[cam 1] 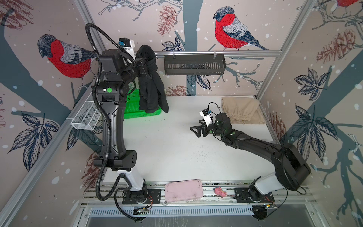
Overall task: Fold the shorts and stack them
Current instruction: 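Grasp the black shorts' waistband with the left gripper and lift them out, then lower the black shorts to the table center while the right gripper grasps the waistband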
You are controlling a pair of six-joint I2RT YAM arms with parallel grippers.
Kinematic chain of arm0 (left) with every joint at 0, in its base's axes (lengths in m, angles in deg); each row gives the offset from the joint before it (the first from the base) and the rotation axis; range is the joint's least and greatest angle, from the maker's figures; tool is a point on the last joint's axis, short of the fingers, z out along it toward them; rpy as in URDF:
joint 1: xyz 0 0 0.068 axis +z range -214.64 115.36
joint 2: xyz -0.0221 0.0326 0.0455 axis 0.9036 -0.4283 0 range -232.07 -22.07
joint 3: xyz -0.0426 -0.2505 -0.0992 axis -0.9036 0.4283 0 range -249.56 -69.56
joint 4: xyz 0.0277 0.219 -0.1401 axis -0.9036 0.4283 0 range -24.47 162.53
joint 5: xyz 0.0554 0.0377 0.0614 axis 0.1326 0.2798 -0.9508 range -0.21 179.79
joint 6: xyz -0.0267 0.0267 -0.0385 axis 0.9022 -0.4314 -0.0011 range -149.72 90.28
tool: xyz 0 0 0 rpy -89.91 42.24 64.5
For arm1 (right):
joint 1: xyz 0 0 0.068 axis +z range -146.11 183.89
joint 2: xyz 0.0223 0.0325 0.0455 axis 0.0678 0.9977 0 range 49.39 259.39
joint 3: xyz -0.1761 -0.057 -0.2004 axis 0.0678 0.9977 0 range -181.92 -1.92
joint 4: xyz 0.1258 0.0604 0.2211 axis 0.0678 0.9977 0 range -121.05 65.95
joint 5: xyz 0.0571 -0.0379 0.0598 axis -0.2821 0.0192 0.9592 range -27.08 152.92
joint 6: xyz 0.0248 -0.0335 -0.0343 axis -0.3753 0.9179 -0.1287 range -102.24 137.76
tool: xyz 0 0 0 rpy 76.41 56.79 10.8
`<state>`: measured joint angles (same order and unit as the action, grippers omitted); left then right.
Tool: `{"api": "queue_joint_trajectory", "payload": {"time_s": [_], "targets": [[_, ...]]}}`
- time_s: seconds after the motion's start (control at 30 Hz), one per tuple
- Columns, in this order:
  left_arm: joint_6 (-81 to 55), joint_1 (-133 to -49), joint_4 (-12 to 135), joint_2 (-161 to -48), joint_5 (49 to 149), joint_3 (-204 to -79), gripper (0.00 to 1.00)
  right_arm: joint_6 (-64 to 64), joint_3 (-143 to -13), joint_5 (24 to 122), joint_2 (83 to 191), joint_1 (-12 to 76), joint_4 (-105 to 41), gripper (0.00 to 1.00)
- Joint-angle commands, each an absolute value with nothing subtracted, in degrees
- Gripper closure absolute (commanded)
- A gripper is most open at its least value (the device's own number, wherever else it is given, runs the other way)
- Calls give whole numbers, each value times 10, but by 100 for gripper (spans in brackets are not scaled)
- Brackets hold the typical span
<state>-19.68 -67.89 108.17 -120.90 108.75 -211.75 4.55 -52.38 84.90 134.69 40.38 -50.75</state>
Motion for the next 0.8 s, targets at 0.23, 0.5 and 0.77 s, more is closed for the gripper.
{"api": "queue_joint_trajectory", "payload": {"time_s": [0.23,0.5,0.77], "targets": [[-126,-747,985,-1142,1259,-1997,100,81,-511,807,1255,376,-460,1],[-121,-763,853,-1078,1240,-1643,100,110,-495,795,1215,372,-372,0],[-109,-775,750,-1079,1238,-1431,100,145,-533,760,1279,430,-338,0]]}}
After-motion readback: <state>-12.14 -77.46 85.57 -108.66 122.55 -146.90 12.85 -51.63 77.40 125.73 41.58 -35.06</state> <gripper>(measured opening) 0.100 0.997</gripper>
